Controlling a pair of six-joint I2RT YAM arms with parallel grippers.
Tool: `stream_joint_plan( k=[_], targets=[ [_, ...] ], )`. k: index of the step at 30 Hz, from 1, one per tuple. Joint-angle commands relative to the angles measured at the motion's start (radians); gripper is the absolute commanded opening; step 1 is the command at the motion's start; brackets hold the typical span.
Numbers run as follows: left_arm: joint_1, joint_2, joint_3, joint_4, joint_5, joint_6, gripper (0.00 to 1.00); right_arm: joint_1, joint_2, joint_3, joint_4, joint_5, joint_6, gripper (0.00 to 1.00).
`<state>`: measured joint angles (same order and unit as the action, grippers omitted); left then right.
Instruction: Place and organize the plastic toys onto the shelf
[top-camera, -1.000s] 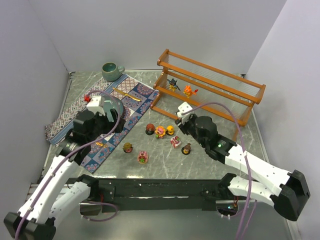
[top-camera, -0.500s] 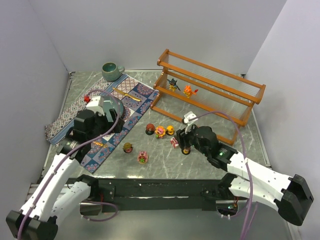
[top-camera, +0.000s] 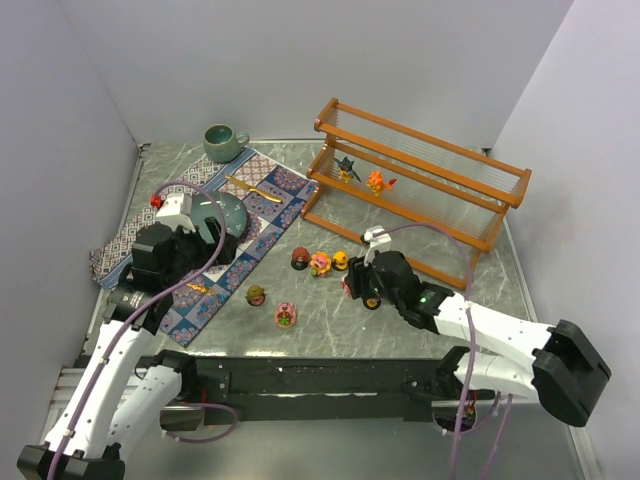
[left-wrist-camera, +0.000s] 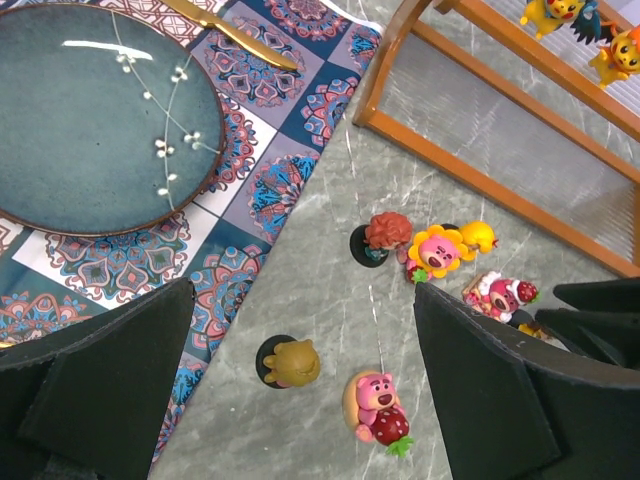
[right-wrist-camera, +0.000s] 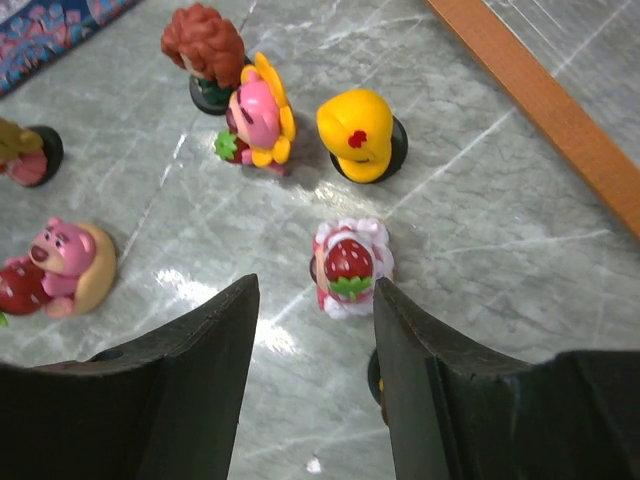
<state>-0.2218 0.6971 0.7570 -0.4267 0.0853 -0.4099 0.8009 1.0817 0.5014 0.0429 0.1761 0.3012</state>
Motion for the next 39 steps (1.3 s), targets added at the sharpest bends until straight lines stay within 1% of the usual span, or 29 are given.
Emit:
stream_joint_plan(
  k=[1, 5, 12, 18, 24, 25, 27, 28, 30, 31, 33, 34, 36, 39],
  targets=[
    [0.006, -0.011, 0.001, 0.036, 0.031, -0.007, 0.97, 0.004, 0.037, -0.008, 0.132, 0.052, 0.073, 0.56],
    [0.006, -0.016, -0.001, 0.036, 0.034, -0.009, 0.97, 0.006, 0.084, -0.012, 0.159, 0.063, 0.088, 0.55],
    [0.006, -0.018, -0.001, 0.035, 0.041, -0.007, 0.97, 0.004, 0.107, -0.032, 0.164, 0.123, 0.121, 0.53],
    [0.006, -0.022, -0.002, 0.034, 0.039, -0.009, 0.97, 0.006, 0.129, -0.038, 0.187, 0.114, 0.122, 0.51],
    [0.006, -0.024, -0.002, 0.034, 0.041, -0.007, 0.97, 0.006, 0.144, -0.038, 0.196, 0.096, 0.110, 0.45],
    [0.006, -0.025, -0.002, 0.034, 0.041, -0.007, 0.97, 0.006, 0.142, -0.038, 0.195, 0.095, 0.110, 0.41],
    [0.006, -0.025, -0.002, 0.034, 0.041, -0.007, 0.97, 0.006, 0.141, -0.038, 0.190, 0.097, 0.104, 0.36],
    [0.006, -0.025, -0.002, 0.034, 0.041, -0.007, 0.97, 0.007, 0.138, -0.037, 0.187, 0.095, 0.101, 0.31],
    [0.006, -0.027, -0.002, 0.034, 0.042, -0.007, 0.97, 0.006, 0.126, -0.034, 0.173, 0.092, 0.093, 0.24],
    [0.006, -0.027, -0.002, 0.034, 0.041, -0.006, 0.97, 0.007, 0.112, -0.029, 0.167, 0.089, 0.087, 0.15],
    [0.004, -0.028, -0.002, 0.036, 0.041, -0.007, 0.97, 0.007, 0.097, -0.026, 0.150, 0.086, 0.078, 0.09],
    [0.006, -0.028, -0.002, 0.034, 0.042, -0.007, 0.97, 0.007, 0.081, -0.018, 0.141, 0.082, 0.066, 0.04],
    [0.006, -0.028, -0.002, 0.035, 0.041, -0.007, 0.97, 0.009, 0.061, -0.006, 0.108, 0.074, 0.052, 0.00],
    [0.006, -0.031, -0.004, 0.037, 0.041, -0.007, 0.97, 0.011, 0.021, 0.028, 0.065, 0.051, 0.003, 0.00]
  ],
)
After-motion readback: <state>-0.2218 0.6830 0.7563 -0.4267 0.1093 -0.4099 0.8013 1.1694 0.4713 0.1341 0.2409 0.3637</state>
